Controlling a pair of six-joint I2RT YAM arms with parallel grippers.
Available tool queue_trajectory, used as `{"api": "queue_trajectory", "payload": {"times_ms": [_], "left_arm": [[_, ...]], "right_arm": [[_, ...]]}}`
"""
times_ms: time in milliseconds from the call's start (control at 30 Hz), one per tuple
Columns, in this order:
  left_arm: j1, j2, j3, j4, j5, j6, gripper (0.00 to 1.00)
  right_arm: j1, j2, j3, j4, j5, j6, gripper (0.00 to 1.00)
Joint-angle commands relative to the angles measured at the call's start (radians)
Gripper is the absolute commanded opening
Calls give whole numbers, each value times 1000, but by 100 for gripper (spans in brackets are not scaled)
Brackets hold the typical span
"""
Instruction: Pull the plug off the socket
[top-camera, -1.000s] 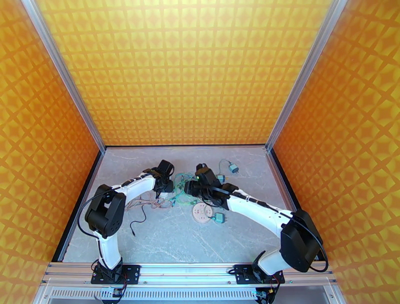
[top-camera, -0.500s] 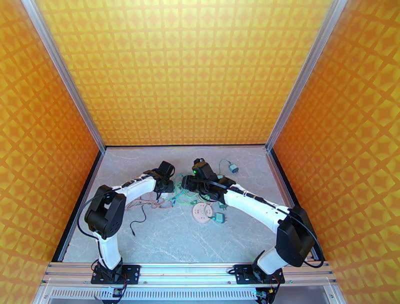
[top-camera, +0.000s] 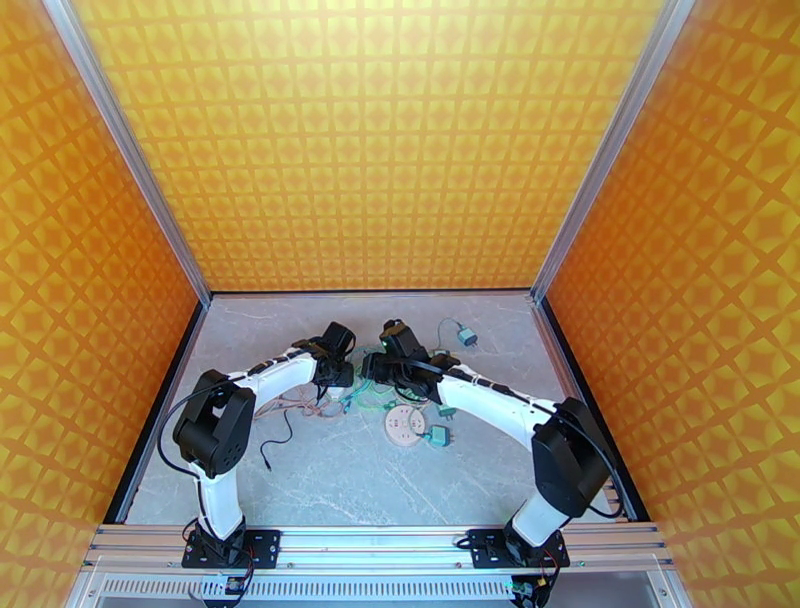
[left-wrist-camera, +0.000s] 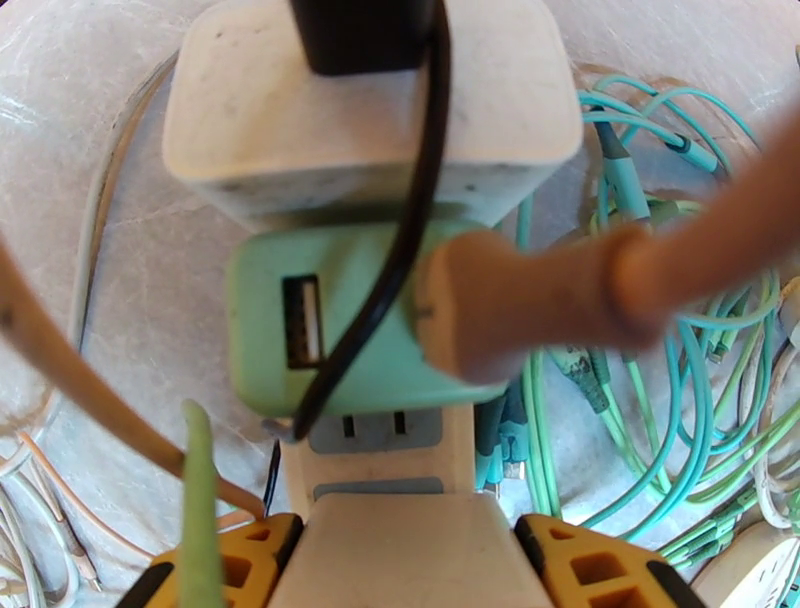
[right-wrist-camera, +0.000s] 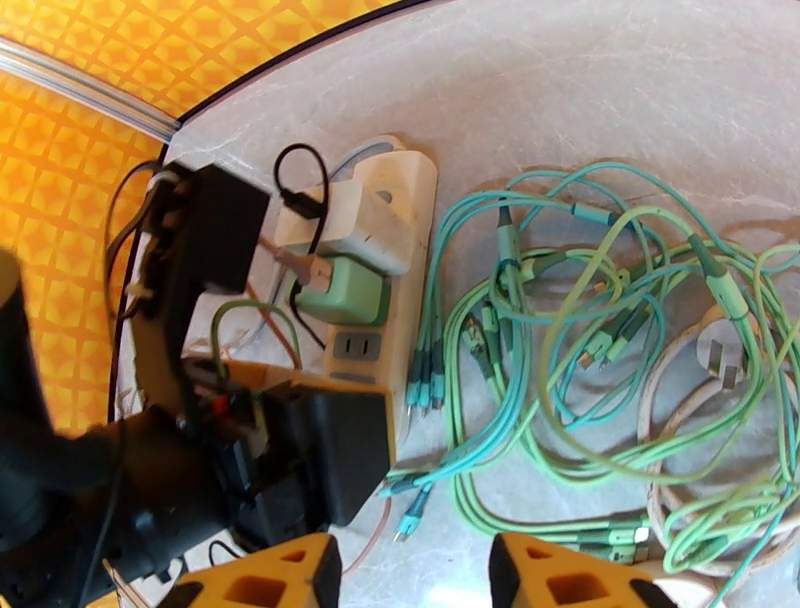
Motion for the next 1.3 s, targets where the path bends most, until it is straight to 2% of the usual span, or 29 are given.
{"api": "queue_trajectory", "payload": {"times_ms": [0, 200, 467, 667, 867, 1167, 1267], "left_arm": [[-10, 21, -7, -15, 88, 19, 39], [-10, 6, -8, -30, 88, 53, 38], [8, -63, -72, -78, 89, 238, 36], [45, -158, -196, -48, 192, 299, 36], [44, -189, -231, -37, 234, 287, 34], [38, -190, -227, -43, 236, 286, 34], [32, -189, -227, -45, 237, 281, 34]], "right_arm": [[-29, 53, 8, 76, -73, -3, 42], [-41, 185, 81, 125, -178, 18, 40], [-45, 309, 167, 172, -259, 49, 40], [-75, 361, 188, 181, -241, 97, 38], [-93, 445, 272, 197, -321, 104, 37], [-113, 585, 398, 289, -426, 200, 16], [-113, 626, 438, 315, -452, 231, 11]]}}
